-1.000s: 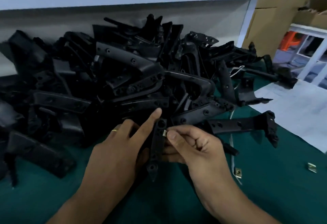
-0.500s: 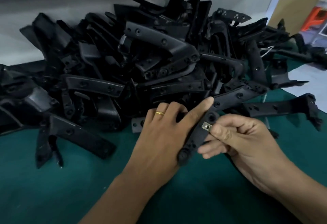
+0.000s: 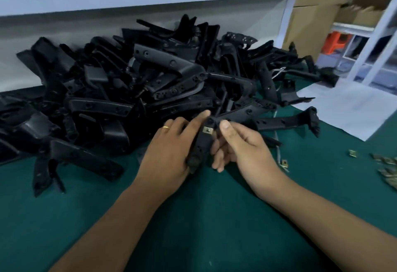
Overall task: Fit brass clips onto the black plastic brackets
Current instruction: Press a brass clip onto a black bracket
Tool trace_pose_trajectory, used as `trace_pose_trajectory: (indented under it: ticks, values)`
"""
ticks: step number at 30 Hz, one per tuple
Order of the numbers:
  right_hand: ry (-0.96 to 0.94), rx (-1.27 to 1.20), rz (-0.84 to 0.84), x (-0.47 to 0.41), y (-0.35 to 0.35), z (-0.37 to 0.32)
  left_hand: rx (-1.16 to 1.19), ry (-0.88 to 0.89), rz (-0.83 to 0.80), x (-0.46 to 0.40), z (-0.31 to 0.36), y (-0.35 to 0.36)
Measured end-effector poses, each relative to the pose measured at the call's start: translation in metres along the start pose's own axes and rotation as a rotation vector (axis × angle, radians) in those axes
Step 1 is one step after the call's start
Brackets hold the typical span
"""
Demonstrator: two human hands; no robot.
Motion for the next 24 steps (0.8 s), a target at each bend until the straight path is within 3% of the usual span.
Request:
trace_pose_trajectory:
  ticks: [3, 6, 8, 11, 13, 15, 21, 24]
  values:
    - [-0.153, 0.561, 0.096, 0.016, -0.035, -0.034, 0.007, -0.042, 0.048, 0.001, -0.007, -0.001]
    - [-0.202, 1.038, 0.388, 0.051, -0.104, -0.072, 0.016, -0.028, 0.111, 0.001, -0.009, 0.0]
    - [-0.112, 1.332, 0.523, 0.076, -0.152, -0.082, 0.025, -0.021, 0.122, 0.0, -0.01, 0.002]
    - [0.243, 1.66, 0.449, 0.084, -0.192, -0.071, 0.052, -0.024, 0.16, -0.004, -0.011, 0.001]
    - [0.385, 1.696, 0.388, 0.08, -0.193, -0.063, 0.065, -0.01, 0.169, -0.004, -0.01, 0.001]
    - [0.401, 1.692, 0.365, 0.073, -0.188, -0.06, 0.097, -0.01, 0.174, -0.003, -0.013, 0.0]
    - [0.331, 1.507, 0.348, 0.073, -0.18, -0.051, 0.147, 0.013, 0.178, -0.003, -0.012, 0.0]
    - [0.187, 1.393, 0.337, 0.079, -0.163, -0.049, 0.174, 0.013, 0.177, -0.002, -0.013, -0.002]
Point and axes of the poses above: each hand's wrist, its own x-axis away from the middle knuckle, its own y-axis out of the palm, z = x × y, the point moved 8 cm from there along -x, towards the middle knuckle, and after that the axes turned 11 degrees about -y, right-handed, at the moved point
